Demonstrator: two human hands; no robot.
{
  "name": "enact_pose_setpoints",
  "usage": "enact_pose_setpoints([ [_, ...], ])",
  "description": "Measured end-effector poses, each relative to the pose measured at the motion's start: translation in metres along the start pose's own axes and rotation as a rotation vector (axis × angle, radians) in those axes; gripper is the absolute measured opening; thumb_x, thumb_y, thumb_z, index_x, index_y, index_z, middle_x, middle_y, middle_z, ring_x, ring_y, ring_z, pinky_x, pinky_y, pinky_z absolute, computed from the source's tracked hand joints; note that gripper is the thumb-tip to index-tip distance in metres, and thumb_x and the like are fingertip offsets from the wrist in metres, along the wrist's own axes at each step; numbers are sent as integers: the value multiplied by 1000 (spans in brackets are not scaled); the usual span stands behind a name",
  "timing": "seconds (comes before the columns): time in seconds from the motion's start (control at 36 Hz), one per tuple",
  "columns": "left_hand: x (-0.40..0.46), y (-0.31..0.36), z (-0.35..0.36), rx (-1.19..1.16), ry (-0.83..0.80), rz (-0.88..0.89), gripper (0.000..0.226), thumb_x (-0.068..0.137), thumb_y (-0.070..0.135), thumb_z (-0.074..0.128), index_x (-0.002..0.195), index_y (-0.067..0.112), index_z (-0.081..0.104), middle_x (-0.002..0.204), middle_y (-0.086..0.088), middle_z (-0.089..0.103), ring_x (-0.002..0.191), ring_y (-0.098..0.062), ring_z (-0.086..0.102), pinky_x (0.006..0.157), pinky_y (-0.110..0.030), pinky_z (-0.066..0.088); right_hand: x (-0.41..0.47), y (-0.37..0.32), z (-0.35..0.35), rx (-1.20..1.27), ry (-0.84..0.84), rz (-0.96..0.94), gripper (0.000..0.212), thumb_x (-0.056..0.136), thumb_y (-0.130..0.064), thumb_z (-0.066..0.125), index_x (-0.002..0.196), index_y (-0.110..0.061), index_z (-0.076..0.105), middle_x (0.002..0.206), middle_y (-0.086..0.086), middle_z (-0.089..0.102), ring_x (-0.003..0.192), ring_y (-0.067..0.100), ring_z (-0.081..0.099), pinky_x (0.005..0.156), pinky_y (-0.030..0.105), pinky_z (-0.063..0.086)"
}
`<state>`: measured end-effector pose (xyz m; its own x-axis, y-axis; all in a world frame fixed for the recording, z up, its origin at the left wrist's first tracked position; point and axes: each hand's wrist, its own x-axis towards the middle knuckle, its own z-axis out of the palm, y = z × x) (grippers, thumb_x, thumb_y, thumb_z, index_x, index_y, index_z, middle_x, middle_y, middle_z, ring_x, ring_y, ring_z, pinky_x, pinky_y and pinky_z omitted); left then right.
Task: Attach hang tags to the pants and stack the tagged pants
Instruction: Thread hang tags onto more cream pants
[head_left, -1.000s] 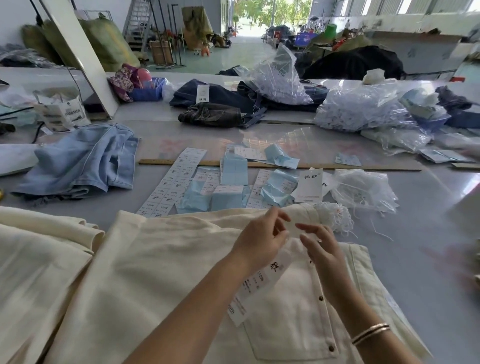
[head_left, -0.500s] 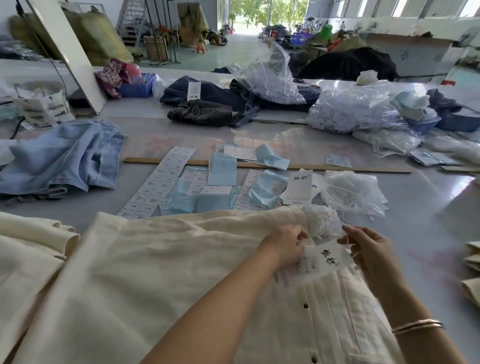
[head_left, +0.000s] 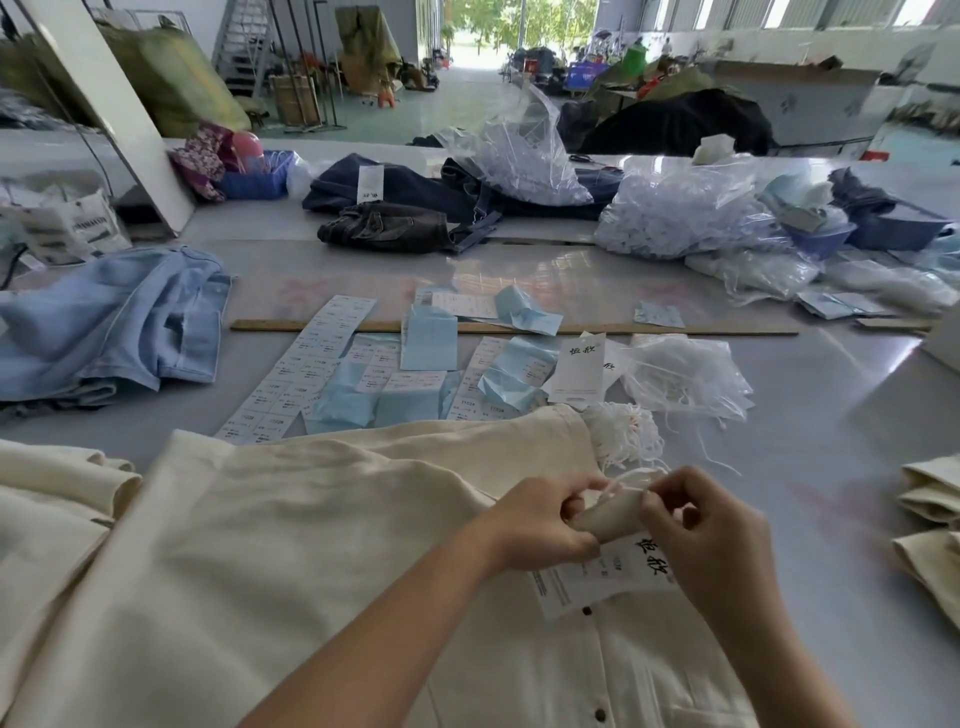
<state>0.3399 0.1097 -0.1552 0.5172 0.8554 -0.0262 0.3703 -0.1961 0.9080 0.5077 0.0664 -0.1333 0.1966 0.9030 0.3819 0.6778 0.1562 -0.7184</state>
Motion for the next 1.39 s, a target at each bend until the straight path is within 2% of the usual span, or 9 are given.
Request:
enact_pose_setpoints([
  [0.08,-5,0,5,-33,29,17,55,76,4,66,124,29,57,65,12,37,58,-2,38,62,-19,37,-6,-1,-5,-71,-11,-14,22,71,-4,72,63,-17,57,50,-6,52,50,16,46,49,23,36],
  [0.28,-6,15,1,-204,29,-54,21,78,18,62,92,35,59,90,10,53,75,-2,51,63,-7,44,-5,-16,-14,-203,-44,-39,13,75,-16,71,68,-22,62,58,-6,59,51,20,53,47,33,41],
  [0.36,-4,19,4,-360,60,-86,15,77,16,57,83,29,62,76,11,58,70,0,53,64,-11,44,-1,-23,-13,-297,-75,-36,15,77,-22,69,67,-23,59,57,-7,56,54,22,52,48,31,38],
  [0.64,-9,12,12,-574,130,-143,19,95,11,50,84,20,62,72,13,60,62,6,53,62,-10,41,3,-23,-7,-450,-146,0,19,82,-29,63,67,-20,56,59,-7,54,56,18,51,45,25,30],
  [0.94,-10,13,10,-557,169,-130,27,96,17,57,122,10,61,83,-2,66,66,-3,59,63,-13,47,-22,-12,20,-243,191,-188,10,78,-16,72,70,-16,65,69,-2,62,50,28,55,45,31,43],
  [1.08,-7,12,12,-570,171,-124,19,95,13,58,110,5,67,83,-1,66,65,-1,58,63,-13,47,-23,-8,17,-238,174,-232,8,77,-23,64,72,-17,67,70,-4,62,49,25,54,45,27,40],
  [1.22,-8,12,11,-544,177,-159,9,94,15,59,97,10,66,77,4,64,58,2,58,59,-10,45,-21,-10,14,-201,115,-225,13,74,-6,80,76,-15,71,70,-4,62,52,18,55,48,28,43],
  [1.31,-9,9,10,-545,191,-192,10,97,20,56,90,16,64,72,10,66,59,2,60,60,-11,45,-15,-13,4,-12,12,-133,18,75,-4,77,78,-21,74,64,-13,60,59,6,52,54,11,38],
  [1.39,-10,8,10,-562,200,-214,15,100,22,49,91,17,60,69,11,66,60,1,59,67,-17,45,-13,-12,-8,231,-142,13,34,80,-1,69,80,-34,73,59,-10,59,53,5,49,52,13,42],
])
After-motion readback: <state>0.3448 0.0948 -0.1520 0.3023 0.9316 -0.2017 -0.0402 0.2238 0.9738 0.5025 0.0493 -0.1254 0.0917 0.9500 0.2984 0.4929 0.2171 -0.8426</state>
